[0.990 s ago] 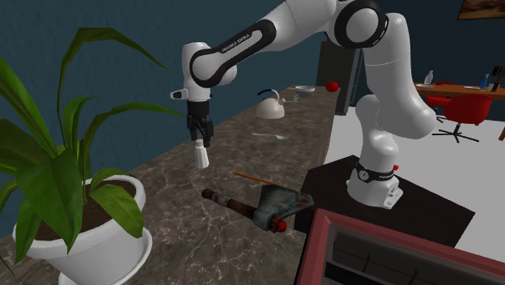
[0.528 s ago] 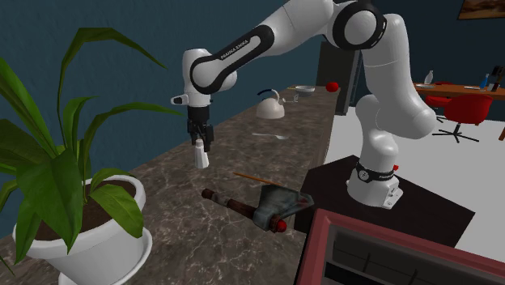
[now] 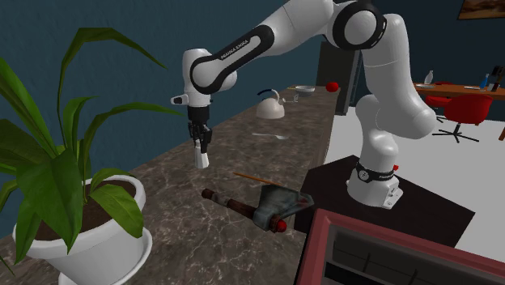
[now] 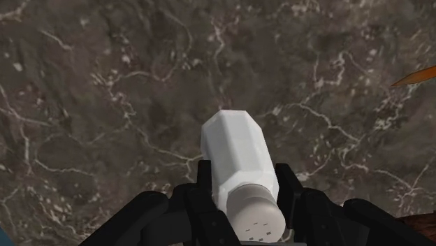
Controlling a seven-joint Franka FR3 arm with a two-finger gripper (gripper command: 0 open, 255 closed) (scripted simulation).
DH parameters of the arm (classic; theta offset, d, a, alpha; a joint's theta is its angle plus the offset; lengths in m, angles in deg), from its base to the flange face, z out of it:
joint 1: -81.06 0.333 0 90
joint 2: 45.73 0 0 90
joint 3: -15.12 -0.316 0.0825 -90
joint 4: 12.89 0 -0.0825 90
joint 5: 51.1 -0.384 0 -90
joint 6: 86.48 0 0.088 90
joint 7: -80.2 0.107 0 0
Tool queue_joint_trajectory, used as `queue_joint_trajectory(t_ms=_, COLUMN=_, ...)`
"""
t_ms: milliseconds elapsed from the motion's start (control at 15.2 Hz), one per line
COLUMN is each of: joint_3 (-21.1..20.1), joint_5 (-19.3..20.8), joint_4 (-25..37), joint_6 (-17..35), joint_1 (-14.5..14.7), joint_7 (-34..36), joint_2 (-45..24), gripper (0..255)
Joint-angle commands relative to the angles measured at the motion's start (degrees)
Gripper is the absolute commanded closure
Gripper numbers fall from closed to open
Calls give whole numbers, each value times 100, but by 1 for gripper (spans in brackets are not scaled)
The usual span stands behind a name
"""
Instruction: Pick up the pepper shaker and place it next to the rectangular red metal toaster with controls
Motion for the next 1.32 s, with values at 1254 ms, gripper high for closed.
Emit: queue_joint_trajectory(t_ms=1254, joint_3=118, joint_5=272, joint_4=580, joint_6=-954, joint_1=46, joint_7=241, joint_2=420, gripper=255)
